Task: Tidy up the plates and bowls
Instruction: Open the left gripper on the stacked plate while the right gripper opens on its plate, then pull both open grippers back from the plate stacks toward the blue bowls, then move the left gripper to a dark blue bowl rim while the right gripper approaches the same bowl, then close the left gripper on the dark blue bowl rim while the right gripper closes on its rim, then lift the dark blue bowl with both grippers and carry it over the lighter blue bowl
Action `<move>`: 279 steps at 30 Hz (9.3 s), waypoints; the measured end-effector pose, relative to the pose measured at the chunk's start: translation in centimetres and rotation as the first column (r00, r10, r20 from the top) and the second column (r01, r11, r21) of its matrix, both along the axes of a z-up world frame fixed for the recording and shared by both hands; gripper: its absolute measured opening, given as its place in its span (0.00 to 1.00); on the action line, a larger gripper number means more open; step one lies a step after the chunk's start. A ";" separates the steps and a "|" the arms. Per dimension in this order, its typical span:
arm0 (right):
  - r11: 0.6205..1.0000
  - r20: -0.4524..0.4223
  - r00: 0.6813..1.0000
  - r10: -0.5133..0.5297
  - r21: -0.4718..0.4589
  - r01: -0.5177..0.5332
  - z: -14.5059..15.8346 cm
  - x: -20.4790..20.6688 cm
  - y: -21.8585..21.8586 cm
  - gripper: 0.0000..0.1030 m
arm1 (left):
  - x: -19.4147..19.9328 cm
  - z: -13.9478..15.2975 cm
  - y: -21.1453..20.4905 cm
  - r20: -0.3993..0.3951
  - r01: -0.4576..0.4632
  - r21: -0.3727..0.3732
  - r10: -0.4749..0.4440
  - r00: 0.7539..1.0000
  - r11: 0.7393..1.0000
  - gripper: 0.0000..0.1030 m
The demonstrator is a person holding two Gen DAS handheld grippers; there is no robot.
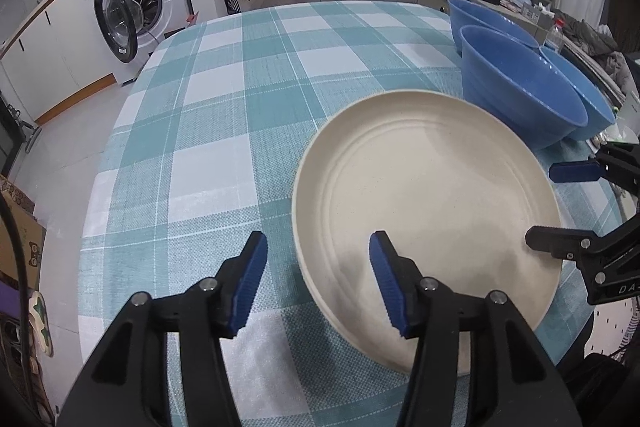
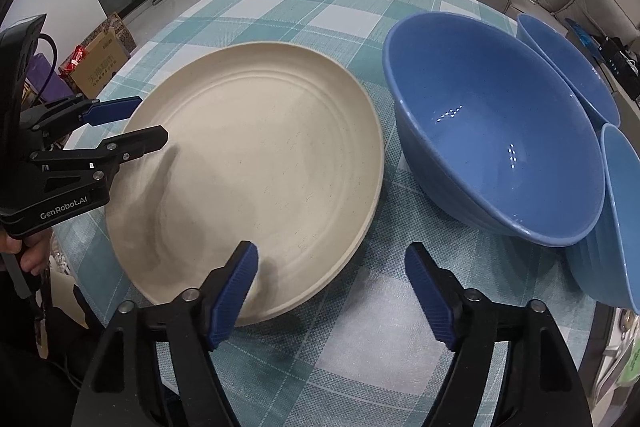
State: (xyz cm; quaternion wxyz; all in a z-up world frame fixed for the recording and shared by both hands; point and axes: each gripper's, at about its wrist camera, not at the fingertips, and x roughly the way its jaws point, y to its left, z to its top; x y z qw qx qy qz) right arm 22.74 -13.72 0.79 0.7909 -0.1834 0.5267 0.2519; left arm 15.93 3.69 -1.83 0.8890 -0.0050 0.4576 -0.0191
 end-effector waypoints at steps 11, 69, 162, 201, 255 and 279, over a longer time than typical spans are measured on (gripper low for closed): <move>0.995 0.009 0.999 0.032 0.099 -0.032 2.4 -0.9 -1.4 0.89 | -0.1 2.2 0.4 0.059 -0.006 -0.038 0.008 0.998 0.999 0.86; 0.934 0.237 0.927 -0.291 0.282 0.221 16.1 5.1 -17.3 0.99 | 9.5 12.2 -8.0 0.247 0.152 -0.001 -0.147 0.958 0.988 1.00; 0.870 0.031 0.887 -0.461 0.212 0.445 7.9 24.5 -22.5 0.99 | 27.5 7.5 -17.3 0.083 0.251 0.005 -0.251 0.965 0.968 0.99; 0.883 -0.052 0.898 -0.437 0.166 0.439 3.5 27.7 -21.6 0.62 | 30.0 4.6 -19.0 -0.025 0.292 -0.049 -0.294 0.956 0.955 0.46; 0.867 -0.045 0.889 -0.456 0.206 0.455 3.5 27.3 -22.3 0.16 | 29.7 5.2 -19.5 -0.010 0.311 -0.073 -0.313 0.950 0.948 0.15; 0.871 -0.002 0.894 -0.448 0.225 0.436 5.7 26.5 -22.0 0.16 | 28.4 7.7 -18.9 0.043 0.307 -0.067 -0.305 0.951 0.949 0.15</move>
